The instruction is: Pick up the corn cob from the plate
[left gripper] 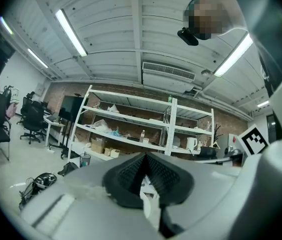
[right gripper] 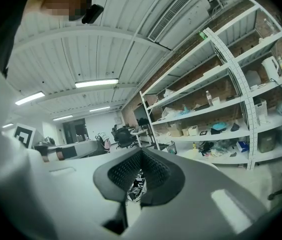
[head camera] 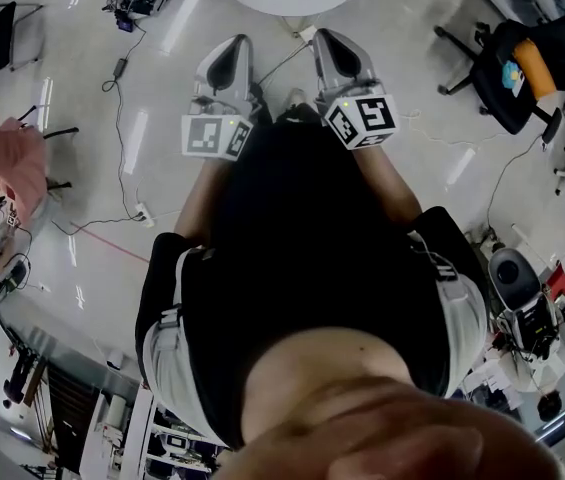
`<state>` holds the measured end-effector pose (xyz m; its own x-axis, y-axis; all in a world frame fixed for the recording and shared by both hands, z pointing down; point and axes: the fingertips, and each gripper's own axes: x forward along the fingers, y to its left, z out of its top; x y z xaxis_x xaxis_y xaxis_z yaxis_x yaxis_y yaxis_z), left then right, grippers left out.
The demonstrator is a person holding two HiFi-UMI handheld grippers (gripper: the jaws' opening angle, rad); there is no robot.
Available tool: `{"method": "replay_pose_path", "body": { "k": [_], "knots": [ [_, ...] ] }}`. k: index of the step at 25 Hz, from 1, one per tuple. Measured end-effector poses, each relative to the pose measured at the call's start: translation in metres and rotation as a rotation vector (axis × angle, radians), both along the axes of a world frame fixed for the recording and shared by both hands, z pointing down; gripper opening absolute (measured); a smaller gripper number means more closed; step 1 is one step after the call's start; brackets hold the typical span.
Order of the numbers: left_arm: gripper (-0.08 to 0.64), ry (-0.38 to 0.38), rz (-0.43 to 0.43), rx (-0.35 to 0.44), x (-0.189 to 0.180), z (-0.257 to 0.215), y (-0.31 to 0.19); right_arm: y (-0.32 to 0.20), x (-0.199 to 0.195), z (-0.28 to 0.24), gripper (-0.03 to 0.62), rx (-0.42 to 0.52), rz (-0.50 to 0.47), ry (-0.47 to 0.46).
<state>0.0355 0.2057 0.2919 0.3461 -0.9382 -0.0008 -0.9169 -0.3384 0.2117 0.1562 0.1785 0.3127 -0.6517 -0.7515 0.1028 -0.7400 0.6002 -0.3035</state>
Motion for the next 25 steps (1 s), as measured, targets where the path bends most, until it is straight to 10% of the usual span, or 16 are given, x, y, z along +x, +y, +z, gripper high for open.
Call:
{"method": "replay_pose_path", "body": {
  "k": [25],
  "knots": [
    [0.005, 0.028, 0.190, -0.001, -0.092, 0.002, -0.166, -0.145, -0.092, 0.001, 0.006, -0.014, 0.181, 0.037]
  ]
}}
